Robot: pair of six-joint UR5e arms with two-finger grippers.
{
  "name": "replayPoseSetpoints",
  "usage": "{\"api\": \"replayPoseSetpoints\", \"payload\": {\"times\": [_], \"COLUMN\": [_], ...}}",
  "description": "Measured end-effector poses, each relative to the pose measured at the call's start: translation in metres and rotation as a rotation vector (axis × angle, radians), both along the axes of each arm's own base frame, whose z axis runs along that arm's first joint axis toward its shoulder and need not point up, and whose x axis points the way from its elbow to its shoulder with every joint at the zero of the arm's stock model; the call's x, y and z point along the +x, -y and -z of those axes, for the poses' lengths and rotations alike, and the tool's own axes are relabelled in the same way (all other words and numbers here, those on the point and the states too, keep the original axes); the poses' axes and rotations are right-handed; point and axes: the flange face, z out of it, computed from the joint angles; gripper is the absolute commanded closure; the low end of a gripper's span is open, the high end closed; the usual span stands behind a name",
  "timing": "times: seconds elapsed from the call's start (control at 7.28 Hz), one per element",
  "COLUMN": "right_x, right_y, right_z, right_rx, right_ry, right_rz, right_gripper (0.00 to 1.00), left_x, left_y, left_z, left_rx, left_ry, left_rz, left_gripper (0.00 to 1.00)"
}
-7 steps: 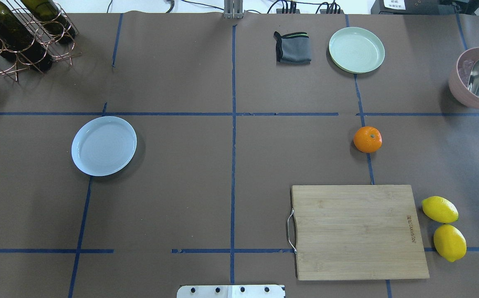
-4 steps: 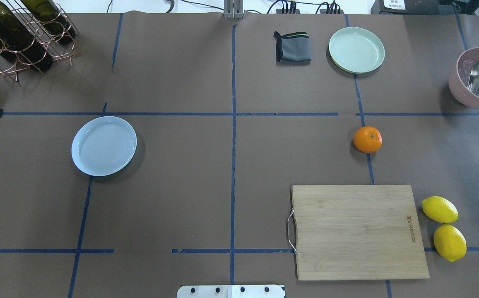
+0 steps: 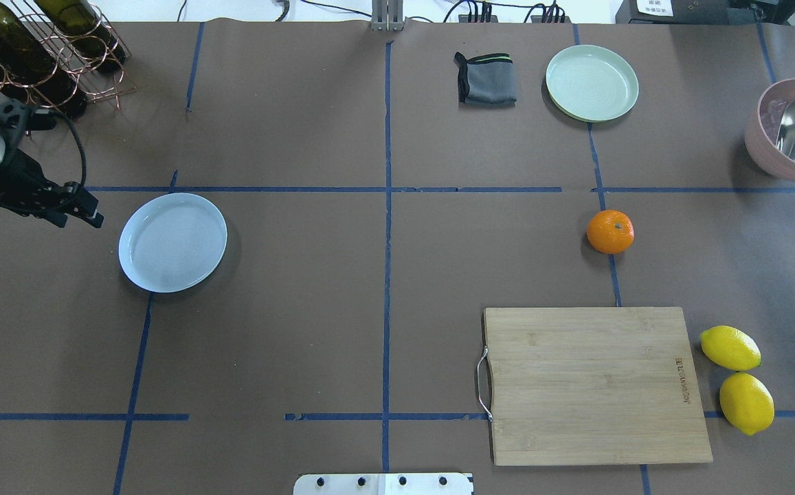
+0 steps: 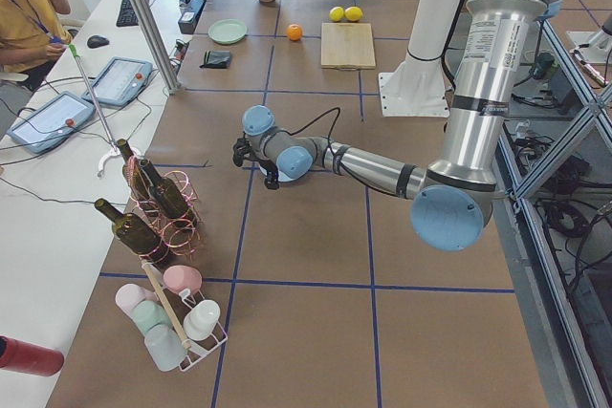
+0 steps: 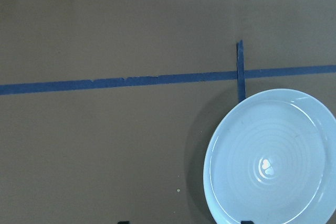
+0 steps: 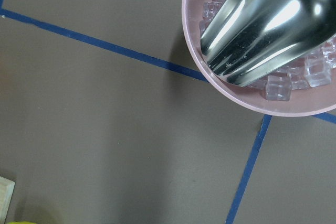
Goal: Pick orange to plate
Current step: 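Reach the left gripper down to the rim of the pale blue plate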
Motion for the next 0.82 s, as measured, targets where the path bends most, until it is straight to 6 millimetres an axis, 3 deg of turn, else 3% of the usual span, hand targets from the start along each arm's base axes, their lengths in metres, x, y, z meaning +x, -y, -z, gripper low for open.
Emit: {"api": "replayPoseSetpoints", "payload": {"times": [0.14,0.27,0.82], "right_x": [-0.002,-0.003,-0.006], "right_y": [-0.001,-0.004,-0.007], "right_z": [-0.002,-0.007,-0.013], "right_rx": [0.020,0.032,0.039], "right_ry": [0.003,0.005,0.004], "right_rz": [0.003,0.007,0.014], "right_gripper": [0.00,0.00,0.00], "left_x": [0.023,0.034,0.054], "left_y": [-0.001,-0.002,-0.008], "left_z": [0.001,0.000,-0.011], "left_rx": [-0.001,-0.002,-0.003], "left_ry": [0.026,0.036,0.040], "left_rz": [0.002,0.004,-0.016], "left_gripper": [0.28,0.32,0.40]}}
